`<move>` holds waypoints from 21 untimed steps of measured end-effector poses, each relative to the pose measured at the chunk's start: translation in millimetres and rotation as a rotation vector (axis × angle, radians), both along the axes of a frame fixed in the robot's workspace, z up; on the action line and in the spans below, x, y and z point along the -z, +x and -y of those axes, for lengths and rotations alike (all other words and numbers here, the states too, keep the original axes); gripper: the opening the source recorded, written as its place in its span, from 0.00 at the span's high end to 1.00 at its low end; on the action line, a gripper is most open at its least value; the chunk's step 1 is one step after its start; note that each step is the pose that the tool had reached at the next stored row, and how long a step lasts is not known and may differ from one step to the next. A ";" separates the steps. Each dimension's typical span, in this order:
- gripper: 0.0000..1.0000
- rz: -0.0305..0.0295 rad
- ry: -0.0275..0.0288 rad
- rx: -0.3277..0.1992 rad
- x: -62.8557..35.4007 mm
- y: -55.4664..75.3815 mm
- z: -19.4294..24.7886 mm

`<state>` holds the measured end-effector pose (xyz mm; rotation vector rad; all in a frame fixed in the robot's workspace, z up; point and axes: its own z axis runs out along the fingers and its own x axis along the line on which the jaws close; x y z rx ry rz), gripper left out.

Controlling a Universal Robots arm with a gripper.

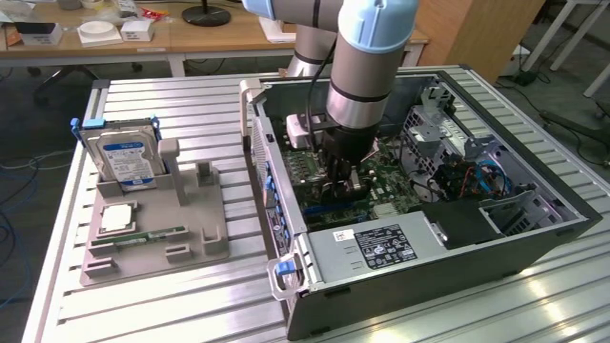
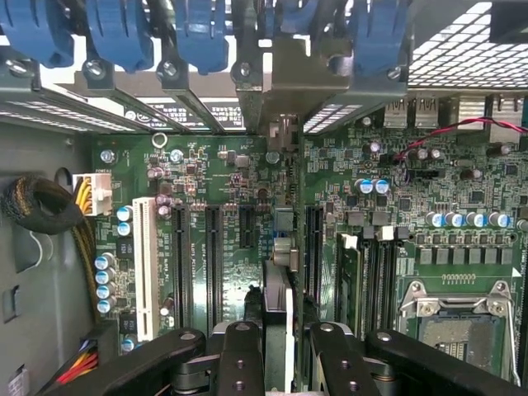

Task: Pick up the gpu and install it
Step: 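Insert the gpu into the slot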

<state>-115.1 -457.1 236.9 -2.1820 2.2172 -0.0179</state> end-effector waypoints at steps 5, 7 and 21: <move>0.73 0.0000 0.0002 0.000 1.4 -0.4 0.0; 0.73 0.0000 0.0001 0.000 1.4 -0.4 0.0; 0.73 -0.0001 -0.0004 0.000 3.2 -0.4 0.0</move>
